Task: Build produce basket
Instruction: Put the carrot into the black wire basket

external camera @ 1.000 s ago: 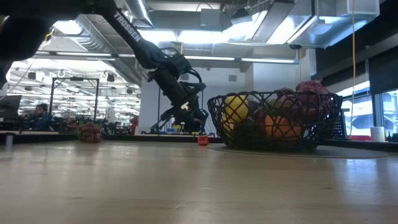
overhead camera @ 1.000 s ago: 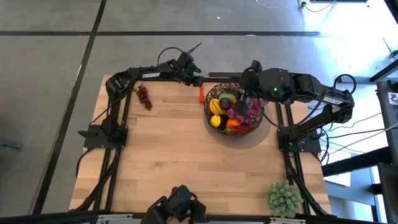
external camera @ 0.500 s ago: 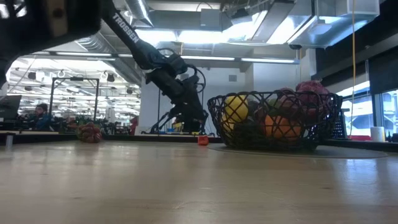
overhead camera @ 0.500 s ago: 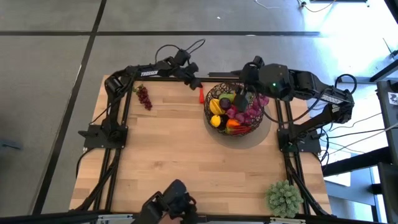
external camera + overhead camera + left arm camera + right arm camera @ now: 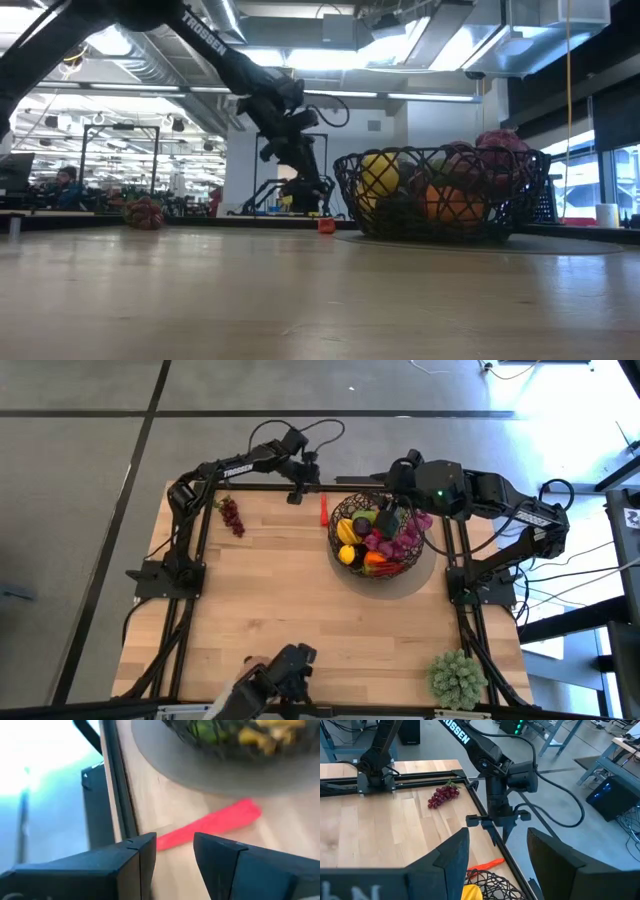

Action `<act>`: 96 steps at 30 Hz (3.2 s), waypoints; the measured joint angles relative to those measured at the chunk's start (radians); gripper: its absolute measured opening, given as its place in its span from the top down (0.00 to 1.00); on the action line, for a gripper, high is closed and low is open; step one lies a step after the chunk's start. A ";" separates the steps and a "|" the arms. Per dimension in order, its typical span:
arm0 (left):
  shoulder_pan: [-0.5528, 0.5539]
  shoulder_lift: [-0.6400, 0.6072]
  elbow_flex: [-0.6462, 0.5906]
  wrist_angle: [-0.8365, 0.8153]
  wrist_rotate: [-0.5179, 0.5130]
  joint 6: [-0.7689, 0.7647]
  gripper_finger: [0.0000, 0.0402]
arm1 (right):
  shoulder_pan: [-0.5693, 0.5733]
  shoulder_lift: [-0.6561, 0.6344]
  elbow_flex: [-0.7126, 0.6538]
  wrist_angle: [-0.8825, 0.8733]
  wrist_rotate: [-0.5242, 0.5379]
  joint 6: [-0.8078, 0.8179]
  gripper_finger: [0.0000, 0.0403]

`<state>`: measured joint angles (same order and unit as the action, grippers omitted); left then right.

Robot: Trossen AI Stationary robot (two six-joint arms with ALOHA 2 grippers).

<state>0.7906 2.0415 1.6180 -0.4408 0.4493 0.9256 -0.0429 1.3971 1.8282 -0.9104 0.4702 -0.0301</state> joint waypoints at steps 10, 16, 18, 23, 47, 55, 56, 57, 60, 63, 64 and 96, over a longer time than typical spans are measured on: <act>-0.065 0.001 -0.084 0.011 -0.086 0.429 0.70 | 0.000 0.000 0.000 0.000 0.000 0.052 0.52; -0.090 0.001 -0.112 -0.001 -0.181 0.345 0.70 | -0.002 0.000 0.000 0.000 0.000 0.066 0.52; -0.094 -0.006 -0.108 -0.024 -0.196 0.269 0.70 | -0.016 0.003 0.000 0.000 -0.002 0.075 0.52; -0.083 -0.010 -0.055 -0.111 -0.142 0.110 0.70 | -0.070 0.022 -0.001 0.002 -0.003 0.078 0.52; -0.088 0.127 -0.031 0.052 -0.101 0.624 0.70 | -0.327 0.088 -0.001 0.055 -0.370 0.134 0.52; -0.089 0.130 -0.032 0.074 -0.104 0.707 0.70 | -0.326 0.088 -0.001 0.054 -0.370 0.132 0.52; -0.089 0.131 -0.032 0.080 -0.104 0.707 0.70 | -0.327 0.088 -0.001 0.054 -0.370 0.130 0.52; -0.090 0.135 -0.031 0.084 -0.105 0.705 0.70 | -0.327 0.088 -0.001 0.055 -0.370 0.130 0.52; -0.097 0.146 -0.033 0.076 -0.166 0.637 0.70 | -0.327 0.088 -0.001 0.053 -0.369 0.131 0.52; -0.099 0.120 -0.033 0.047 -0.204 0.528 0.70 | -0.327 0.093 -0.001 0.053 -0.370 0.129 0.52; -0.097 0.101 -0.033 0.025 -0.196 0.499 0.70 | -0.332 0.096 -0.001 0.053 -0.370 0.128 0.52; -0.069 -0.459 -0.031 -0.484 0.093 -0.325 0.70 | -0.407 0.592 0.002 0.271 -0.436 0.039 0.52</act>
<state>0.7216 1.5828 1.5867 -0.9250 0.5425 0.6003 -0.4501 1.9886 1.8301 -0.6390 0.0338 0.0086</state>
